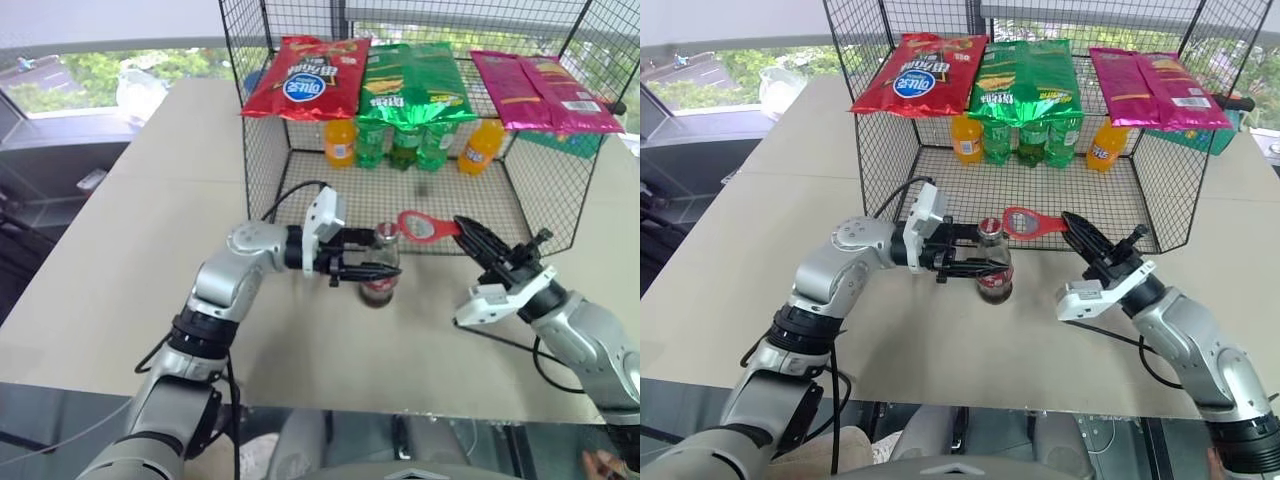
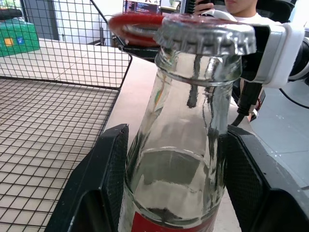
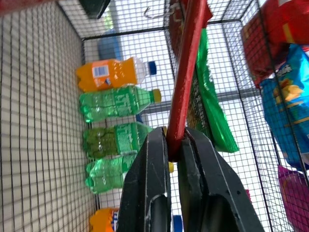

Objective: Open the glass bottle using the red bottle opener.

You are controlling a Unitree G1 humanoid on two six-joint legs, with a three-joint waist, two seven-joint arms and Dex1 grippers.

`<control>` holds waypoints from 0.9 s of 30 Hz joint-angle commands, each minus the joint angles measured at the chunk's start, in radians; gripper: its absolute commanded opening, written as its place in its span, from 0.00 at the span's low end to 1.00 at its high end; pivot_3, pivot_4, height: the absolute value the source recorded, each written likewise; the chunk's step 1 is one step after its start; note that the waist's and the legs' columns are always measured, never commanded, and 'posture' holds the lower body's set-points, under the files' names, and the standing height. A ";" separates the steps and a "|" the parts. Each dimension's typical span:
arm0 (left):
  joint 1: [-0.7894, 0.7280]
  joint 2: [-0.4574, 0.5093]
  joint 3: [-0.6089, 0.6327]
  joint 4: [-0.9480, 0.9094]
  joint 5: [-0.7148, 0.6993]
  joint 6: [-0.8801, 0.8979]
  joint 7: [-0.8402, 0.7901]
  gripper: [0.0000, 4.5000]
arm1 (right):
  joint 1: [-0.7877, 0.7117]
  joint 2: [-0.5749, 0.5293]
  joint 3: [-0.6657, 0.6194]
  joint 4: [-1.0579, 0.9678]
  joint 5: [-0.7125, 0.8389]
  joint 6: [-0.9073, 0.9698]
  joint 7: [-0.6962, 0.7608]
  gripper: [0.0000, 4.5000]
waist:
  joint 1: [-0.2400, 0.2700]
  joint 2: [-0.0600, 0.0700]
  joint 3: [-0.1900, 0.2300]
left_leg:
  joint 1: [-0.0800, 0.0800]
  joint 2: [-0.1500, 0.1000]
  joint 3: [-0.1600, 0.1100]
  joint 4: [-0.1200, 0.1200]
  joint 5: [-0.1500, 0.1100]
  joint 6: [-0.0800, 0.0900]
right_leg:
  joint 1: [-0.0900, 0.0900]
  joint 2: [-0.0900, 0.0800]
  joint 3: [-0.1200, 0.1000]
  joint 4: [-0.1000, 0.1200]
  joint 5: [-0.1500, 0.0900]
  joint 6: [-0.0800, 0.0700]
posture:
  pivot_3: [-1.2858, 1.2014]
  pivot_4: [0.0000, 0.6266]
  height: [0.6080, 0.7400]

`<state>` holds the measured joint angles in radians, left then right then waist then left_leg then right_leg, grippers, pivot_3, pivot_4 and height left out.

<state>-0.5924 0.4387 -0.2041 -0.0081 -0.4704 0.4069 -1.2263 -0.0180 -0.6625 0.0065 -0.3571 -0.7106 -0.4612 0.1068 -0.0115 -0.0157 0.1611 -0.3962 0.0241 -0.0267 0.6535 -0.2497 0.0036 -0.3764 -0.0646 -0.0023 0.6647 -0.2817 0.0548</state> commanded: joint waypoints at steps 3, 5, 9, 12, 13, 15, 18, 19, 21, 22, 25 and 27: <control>-0.022 -0.005 0.011 0.004 0.009 -0.017 0.006 0.50 | -0.014 0.015 0.018 -0.054 0.026 -0.008 0.040 0.00 | 0.000 0.000 0.000 | 0.000 0.000 0.000 0.000 0.000 0.000 | 0.000 0.000 0.000 0.000 0.000 0.000 | 0.52 0.24 1.00; -0.020 -0.006 0.011 0.001 0.008 -0.016 0.009 0.50 | -0.013 0.067 0.036 -0.070 0.057 0.021 0.044 0.00 | 0.000 0.000 0.000 | 0.000 0.000 0.000 0.000 0.000 0.000 | 0.000 0.000 0.000 0.000 0.000 0.000 | 0.52 0.24 1.00; -0.014 -0.008 0.013 -0.010 0.006 -0.012 0.013 0.50 | 0.006 0.130 0.034 -0.082 0.077 0.059 0.049 0.00 | 0.002 0.000 0.000 | 0.000 0.000 0.000 0.000 0.000 0.000 | 0.000 0.000 0.000 0.000 0.000 0.000 | 0.52 0.24 1.00; -0.011 -0.006 0.015 -0.015 0.004 -0.011 0.015 0.50 | 0.039 0.159 -0.003 -0.088 0.110 0.093 0.046 0.00 | 0.004 0.000 0.000 | -0.001 0.000 0.000 0.001 0.000 0.000 | 0.000 0.000 0.000 0.000 0.000 0.000 | 0.52 0.24 1.00; -0.011 -0.007 0.016 -0.016 0.004 -0.011 0.015 0.50 | 0.048 0.155 -0.015 -0.093 0.114 0.093 0.048 0.00 | 0.003 0.000 0.000 | -0.001 0.000 0.000 0.001 0.000 0.000 | 0.000 0.000 0.000 0.000 0.000 0.000 | 0.52 0.24 1.00; -0.013 -0.008 0.016 -0.016 0.004 -0.011 0.016 0.50 | 0.070 0.154 -0.035 -0.102 0.143 0.094 0.055 0.00 | 0.001 0.000 0.000 | -0.001 0.000 0.000 0.000 0.000 0.000 | 0.000 0.000 0.000 0.000 0.000 0.000 | 0.52 0.24 1.00; -0.016 -0.011 0.016 -0.014 0.004 -0.013 0.015 0.50 | 0.094 0.169 -0.048 -0.123 0.213 0.096 0.066 0.00 | 0.001 0.000 0.000 | 0.000 0.000 0.000 0.000 0.000 0.000 | 0.000 0.000 0.000 0.000 0.000 0.000 | 0.52 0.24 1.00; -0.017 -0.013 0.016 -0.013 0.004 -0.014 0.014 0.50 | 0.098 0.182 -0.048 -0.137 0.252 0.107 0.074 0.00 | 0.001 0.000 0.000 | 0.000 0.000 0.000 0.000 0.000 0.000 | 0.000 0.000 0.000 0.000 0.000 0.000 | 0.52 0.24 1.00; -0.019 -0.014 0.015 -0.012 0.003 -0.015 0.013 0.50 | 0.098 0.194 -0.038 -0.159 0.298 0.114 0.090 0.00 | 0.000 0.000 0.000 | 0.000 0.000 0.000 0.000 0.000 0.000 | 0.000 0.000 0.000 0.001 0.000 0.000 | 0.52 0.24 1.00; -0.019 -0.015 0.015 -0.011 0.003 -0.015 0.013 0.50 | 0.096 0.204 -0.029 -0.172 0.313 0.116 0.097 0.00 | 0.000 0.000 0.000 | 0.000 0.000 0.000 0.000 0.000 0.000 | 0.000 0.000 0.000 0.001 0.000 0.000 | 0.52 0.24 1.00; -0.020 -0.016 0.016 -0.009 0.003 -0.016 0.012 0.50 | 0.097 0.206 0.015 -0.186 0.280 0.097 0.117 0.00 | 0.000 0.000 0.000 | 0.000 0.000 0.000 0.000 0.000 0.000 | 0.000 0.000 0.000 0.001 0.000 0.000 | 0.52 0.24 1.00; -0.020 -0.017 0.015 -0.009 0.003 -0.015 0.012 0.50 | 0.092 0.209 0.049 -0.176 0.251 0.086 0.122 0.00 | 0.000 0.000 0.000 | 0.000 0.000 0.000 0.000 0.000 0.000 | 0.000 0.000 0.000 0.000 0.000 0.000 | 0.52 0.24 1.00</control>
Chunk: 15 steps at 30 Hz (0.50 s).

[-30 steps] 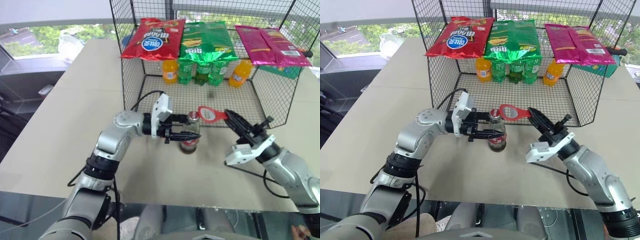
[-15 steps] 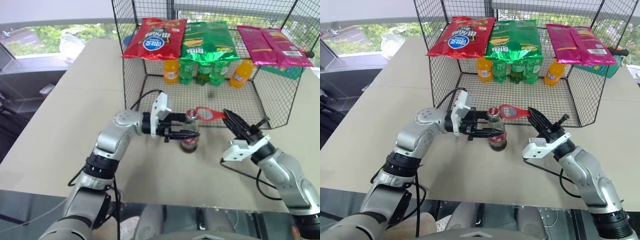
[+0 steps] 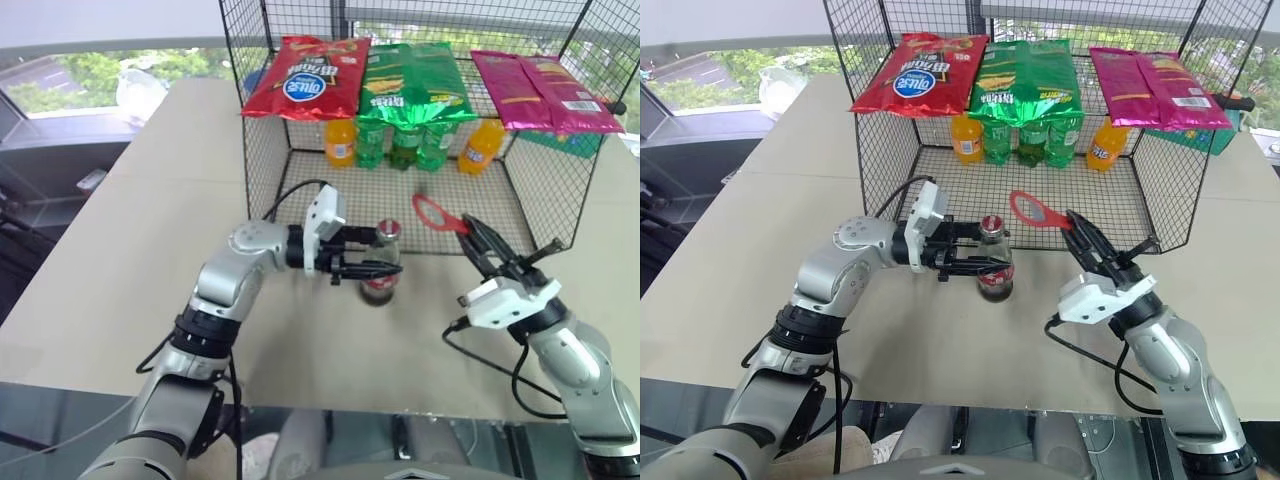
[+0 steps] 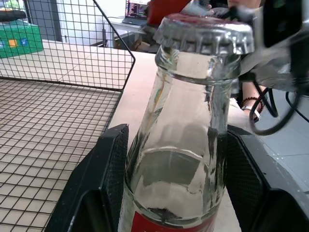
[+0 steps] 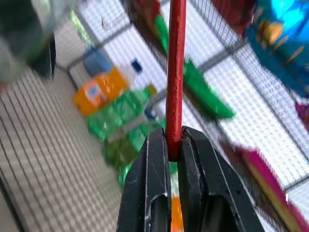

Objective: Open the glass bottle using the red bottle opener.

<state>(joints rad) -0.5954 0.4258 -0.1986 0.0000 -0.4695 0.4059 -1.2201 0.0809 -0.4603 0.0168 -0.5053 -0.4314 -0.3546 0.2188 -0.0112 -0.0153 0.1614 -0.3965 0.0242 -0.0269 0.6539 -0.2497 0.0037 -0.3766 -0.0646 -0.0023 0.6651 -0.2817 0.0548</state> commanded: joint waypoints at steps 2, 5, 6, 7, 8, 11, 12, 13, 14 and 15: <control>-0.017 -0.005 0.010 -0.017 0.002 -0.013 0.005 0.50 | -0.019 0.013 0.074 -0.009 -0.056 -0.033 0.009 0.00 | 0.000 0.000 0.000 | 0.000 0.000 0.000 0.000 0.000 0.000 | 0.000 0.000 0.000 0.000 0.000 0.000 | 0.52 0.24 1.00; -0.017 -0.005 0.009 -0.013 0.003 -0.013 0.004 0.50 | -0.036 0.016 0.118 0.034 -0.103 -0.052 0.001 0.00 | 0.000 0.000 0.000 | 0.000 0.000 0.000 0.000 0.000 0.000 | 0.000 0.000 0.000 0.000 0.000 0.000 | 0.52 0.24 1.00; -0.017 -0.005 0.009 -0.013 0.003 -0.013 0.004 0.50 | -0.039 0.015 0.128 0.050 -0.121 -0.057 -0.003 0.00 | 0.000 0.000 0.000 | 0.000 0.000 0.000 0.000 0.000 0.000 | 0.000 0.000 0.000 0.000 0.000 0.000 | 0.52 0.24 1.00; -0.017 -0.004 0.009 -0.014 0.003 -0.013 0.004 0.50 | -0.042 0.014 0.136 0.066 -0.136 -0.059 -0.007 0.00 | 0.001 0.000 0.000 | 0.000 0.000 0.000 0.000 0.000 0.000 | 0.000 0.000 0.000 0.000 0.000 0.000 | 0.52 0.24 1.00; -0.017 -0.003 0.009 -0.015 0.003 -0.012 0.004 0.50 | -0.043 0.016 0.142 0.080 -0.141 -0.059 -0.012 0.00 | 0.001 0.000 0.000 | 0.000 0.000 0.000 0.000 0.000 0.000 | 0.000 0.000 0.000 0.000 0.000 0.000 | 0.52 0.24 1.00; -0.016 0.000 0.011 -0.019 0.002 -0.010 0.004 0.50 | -0.048 0.025 0.150 0.112 -0.159 -0.049 -0.030 0.00 | 0.000 0.000 0.000 | 0.000 0.000 0.000 0.000 0.000 0.000 | 0.000 0.000 0.000 0.000 0.000 0.000 | 0.52 0.24 1.00; -0.016 0.001 0.011 -0.022 0.002 -0.008 0.005 0.50 | -0.052 0.026 0.152 0.124 -0.172 -0.048 -0.039 0.00 | 0.000 0.000 0.000 | 0.000 0.000 0.000 0.000 0.000 0.000 | 0.000 0.000 0.000 0.000 0.000 0.000 | 0.52 0.24 1.00; -0.016 0.002 0.011 -0.025 0.001 -0.006 0.006 0.50 | -0.054 0.029 0.151 0.131 -0.183 -0.043 -0.047 0.00 | 0.000 0.000 0.000 | 0.000 0.000 0.000 0.000 0.000 0.000 | 0.000 0.000 0.000 0.000 0.000 0.000 | 0.52 0.24 1.00; -0.016 0.003 0.011 -0.026 0.000 -0.004 0.006 0.50 | -0.055 0.030 0.150 0.137 -0.195 -0.041 -0.054 0.00 | 0.000 0.000 0.000 | 0.000 0.000 0.000 0.000 0.000 0.000 | 0.000 0.000 0.000 0.000 0.000 0.000 | 0.52 0.24 1.00; -0.016 0.005 0.012 -0.026 0.000 -0.004 0.005 0.50 | -0.055 0.028 0.148 0.141 -0.208 -0.040 -0.059 0.00 | 0.000 0.000 0.000 | 0.000 0.000 0.000 0.000 0.000 0.000 | 0.000 0.000 0.000 0.000 0.000 0.000 | 0.52 0.24 1.00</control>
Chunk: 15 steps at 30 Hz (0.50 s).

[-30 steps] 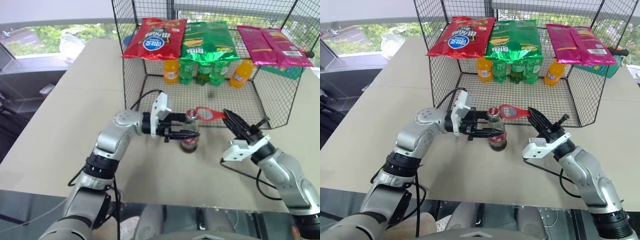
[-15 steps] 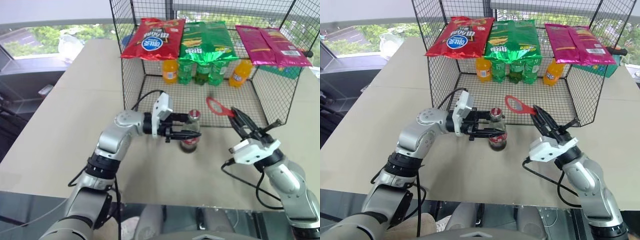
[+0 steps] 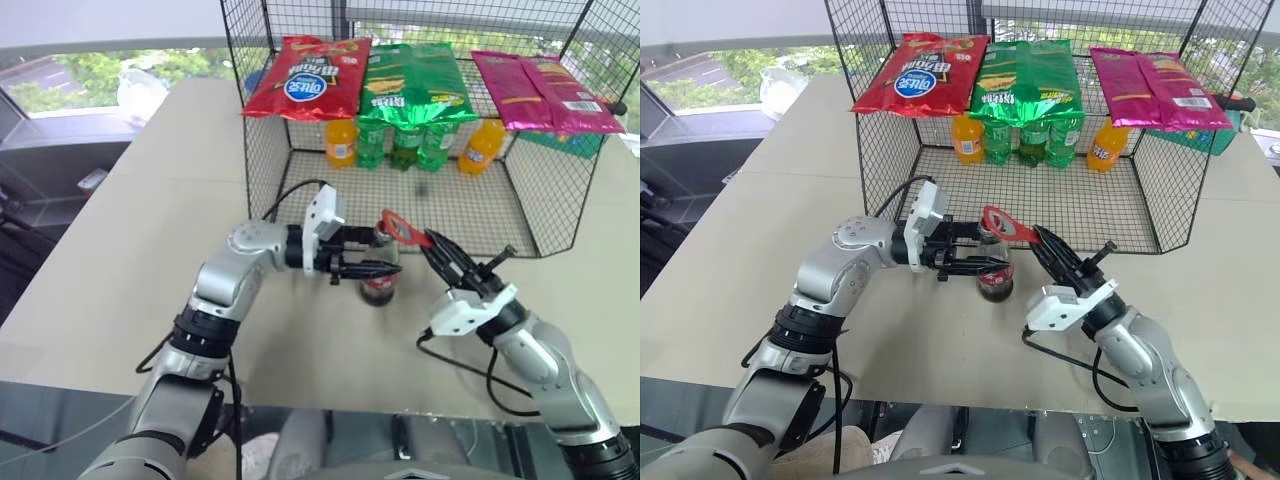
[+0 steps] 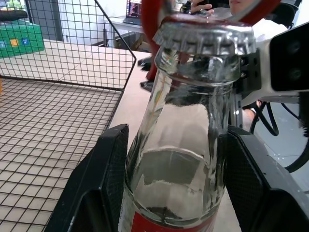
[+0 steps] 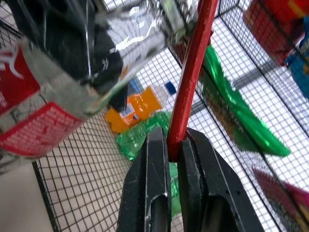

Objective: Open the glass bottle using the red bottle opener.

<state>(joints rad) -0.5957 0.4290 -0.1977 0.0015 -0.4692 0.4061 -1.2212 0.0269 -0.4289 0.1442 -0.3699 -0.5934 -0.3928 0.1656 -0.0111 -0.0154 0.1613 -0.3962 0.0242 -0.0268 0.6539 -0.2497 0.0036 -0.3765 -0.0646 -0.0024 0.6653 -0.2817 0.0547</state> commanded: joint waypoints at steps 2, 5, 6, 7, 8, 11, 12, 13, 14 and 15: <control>-0.015 0.004 0.012 -0.027 -0.001 -0.004 0.005 0.50 | 0.006 -0.015 0.013 0.010 -0.071 -0.004 -0.018 0.00 | 0.000 0.000 0.000 | 0.000 0.000 0.000 0.000 0.000 0.000 | 0.000 0.000 0.000 0.000 0.000 0.000 | 0.52 0.24 1.00; -0.015 0.005 0.012 -0.028 -0.002 -0.003 0.004 0.50 | 0.015 -0.038 0.007 0.012 -0.106 -0.016 -0.034 0.00 | 0.000 0.000 0.000 | 0.000 0.000 0.000 0.000 0.000 0.000 | 0.000 0.000 0.000 0.000 0.000 0.000 | 0.52 0.24 1.00; -0.015 0.005 0.012 -0.028 -0.002 -0.003 0.004 0.50 | 0.016 -0.047 0.007 0.013 -0.118 -0.021 -0.040 0.00 | 0.000 0.000 0.000 | 0.000 0.000 0.000 0.000 0.000 0.000 | 0.000 0.000 0.000 0.000 0.000 0.000 | 0.52 0.24 1.00; -0.015 0.005 0.011 -0.028 -0.002 -0.003 0.005 0.50 | 0.018 -0.056 0.008 0.017 -0.131 -0.027 -0.047 0.00 | 0.000 0.000 0.000 | 0.000 0.000 0.000 0.000 0.000 0.000 | 0.000 0.000 0.000 0.000 0.000 0.000 | 0.52 0.24 1.00; -0.014 0.004 0.010 -0.028 -0.002 -0.002 0.005 0.50 | 0.017 -0.062 0.011 0.018 -0.142 -0.034 -0.055 0.00 | 0.000 0.000 0.000 | 0.000 0.000 0.000 0.000 0.000 0.000 | 0.000 0.000 0.000 0.000 0.000 0.000 | 0.52 0.24 1.00; -0.014 0.004 0.010 -0.029 -0.002 -0.002 0.005 0.50 | 0.014 -0.072 0.021 0.016 -0.168 -0.042 -0.070 0.00 | 0.000 0.000 0.000 | 0.000 0.000 0.000 0.000 0.000 0.000 | 0.000 0.000 0.000 0.000 0.000 0.000 | 0.52 0.24 1.00; -0.014 0.004 0.010 -0.029 -0.002 -0.001 0.006 0.50 | 0.013 -0.075 0.023 0.013 -0.180 -0.042 -0.074 0.00 | 0.000 0.000 0.000 | 0.000 0.000 0.000 0.000 0.000 0.000 | 0.000 0.000 0.000 0.000 0.000 0.000 | 0.52 0.24 1.00; -0.013 0.004 0.010 -0.030 -0.002 0.000 0.006 0.50 | 0.012 -0.079 0.024 0.009 -0.193 -0.043 -0.080 0.00 | 0.000 0.000 0.000 | 0.000 0.000 0.000 0.000 0.000 0.000 | 0.000 0.000 0.000 0.000 0.000 0.000 | 0.52 0.24 1.00; -0.013 0.005 0.009 -0.030 -0.001 0.002 0.007 0.50 | 0.011 -0.088 0.013 0.002 -0.201 -0.039 -0.082 0.00 | 0.000 0.000 0.000 | 0.000 0.000 0.000 0.000 0.000 0.000 | 0.000 0.000 0.000 0.000 0.000 0.000 | 0.52 0.24 1.00; -0.013 0.006 0.009 -0.030 0.000 0.003 0.007 0.50 | 0.011 -0.101 -0.003 -0.004 -0.203 -0.036 -0.082 0.00 | 0.000 0.000 0.000 | 0.000 0.000 0.000 0.000 0.000 0.000 | 0.000 0.000 0.000 0.000 0.000 0.000 | 0.52 0.24 1.00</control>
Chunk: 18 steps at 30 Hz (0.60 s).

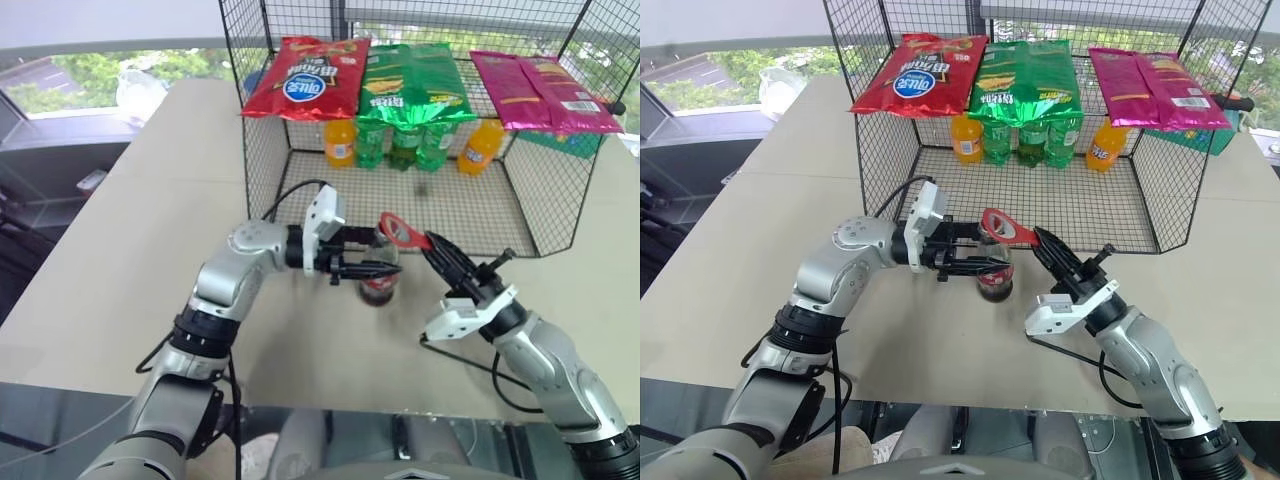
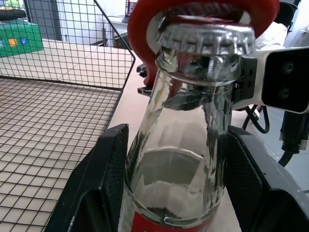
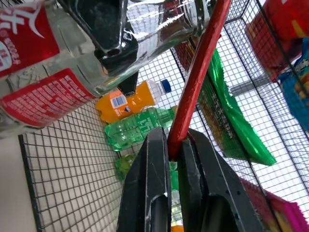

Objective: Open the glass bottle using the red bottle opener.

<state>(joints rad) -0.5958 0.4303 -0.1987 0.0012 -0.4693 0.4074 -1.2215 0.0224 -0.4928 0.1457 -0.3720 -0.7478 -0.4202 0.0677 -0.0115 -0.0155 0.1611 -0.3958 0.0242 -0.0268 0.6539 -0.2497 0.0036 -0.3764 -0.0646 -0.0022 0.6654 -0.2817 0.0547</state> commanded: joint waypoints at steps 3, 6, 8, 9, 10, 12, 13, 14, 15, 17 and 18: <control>-0.013 0.007 0.009 -0.026 0.002 0.002 0.006 0.50 | 0.016 -0.084 -0.058 -0.017 -0.033 -0.001 0.025 0.00 | 0.000 0.000 0.000 | 0.000 0.000 0.000 0.000 0.000 0.000 | 0.000 0.000 0.000 0.000 0.000 0.000 | 0.52 0.24 1.00; -0.018 0.005 0.005 -0.016 0.005 0.000 0.004 0.50 | 0.010 -0.147 -0.115 -0.029 -0.008 -0.007 0.041 0.00 | 0.000 0.000 0.000 | 0.000 0.000 0.000 0.000 0.000 0.000 | 0.000 0.000 0.000 0.000 0.000 0.000 | 0.52 0.24 1.00; -0.025 0.004 0.001 -0.006 0.008 -0.003 0.003 0.50 | 0.004 -0.184 -0.142 -0.038 0.014 -0.016 0.052 0.00 | 0.000 0.000 0.000 | 0.000 0.000 0.000 0.000 0.000 0.000 | 0.000 0.000 0.000 0.000 0.000 0.000 | 0.52 0.24 1.00; -0.028 0.003 0.000 -0.001 0.010 -0.004 0.002 0.50 | 0.000 -0.198 -0.148 -0.042 0.023 -0.021 0.060 0.00 | 0.000 0.000 0.000 | 0.000 0.000 0.000 0.000 0.000 0.000 | 0.000 0.000 0.000 0.000 0.000 0.000 | 0.52 0.24 1.00; -0.030 0.002 -0.002 0.004 0.012 -0.006 0.001 0.50 | -0.004 -0.207 -0.153 -0.047 0.032 -0.023 0.070 0.00 | 0.000 0.000 0.000 | 0.000 0.000 0.000 0.000 0.000 0.000 | 0.000 0.000 0.000 0.000 0.000 0.000 | 0.52 0.24 1.00; -0.033 0.001 -0.004 0.010 0.014 -0.008 -0.001 0.50 | -0.017 -0.211 -0.151 -0.059 0.043 -0.022 0.088 0.00 | 0.000 0.000 0.000 | 0.000 0.000 0.000 0.000 0.000 0.000 | 0.000 0.000 0.000 0.000 0.000 0.000 | 0.52 0.24 1.00; -0.034 0.000 -0.005 0.010 0.015 -0.009 -0.001 0.50 | -0.026 -0.207 -0.148 -0.065 0.046 -0.018 0.097 0.00 | 0.000 0.000 0.000 | 0.000 0.000 0.000 0.000 0.000 0.000 | 0.000 0.000 0.000 0.000 0.000 0.000 | 0.52 0.24 1.00; -0.034 -0.001 -0.005 0.010 0.016 -0.009 0.000 0.50 | -0.033 -0.202 -0.144 -0.068 0.050 -0.014 0.104 0.00 | 0.000 0.000 0.000 | 0.000 0.000 0.000 0.000 0.000 0.000 | 0.000 0.000 0.000 0.000 0.000 0.000 | 0.52 0.24 1.00; -0.034 -0.003 -0.005 0.009 0.015 -0.008 0.000 0.50 | -0.039 -0.188 -0.138 -0.070 0.060 -0.007 0.109 0.00 | 0.000 0.000 0.000 | 0.000 0.000 0.000 0.000 0.000 0.000 | 0.000 0.000 0.000 0.000 0.000 0.000 | 0.52 0.24 1.00; -0.032 -0.006 -0.005 0.005 0.013 -0.007 0.002 0.50 | -0.040 -0.146 -0.131 -0.073 0.098 0.021 0.113 0.00 | 0.000 0.000 0.000 | 0.000 0.000 0.000 0.000 0.000 0.000 | 0.000 0.000 0.000 0.000 0.000 0.000 | 0.52 0.24 1.00; -0.029 -0.008 -0.003 0.001 0.011 -0.008 0.003 0.50 | -0.036 -0.113 -0.128 -0.078 0.117 0.041 0.111 0.00 | 0.001 0.000 0.000 | 0.000 0.000 0.000 0.000 0.000 0.000 | 0.000 0.000 0.000 0.000 0.000 0.000 | 0.52 0.24 1.00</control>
<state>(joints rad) -0.6108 0.4271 -0.2050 0.0157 -0.4650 0.4079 -1.2266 -0.0092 -0.6392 0.0062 -0.3935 -0.6794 -0.3989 0.1782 -0.0106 -0.0157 0.1612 -0.3963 0.0242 -0.0274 0.6540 -0.2497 0.0036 -0.3762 -0.0646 -0.0028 0.6652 -0.2817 0.0547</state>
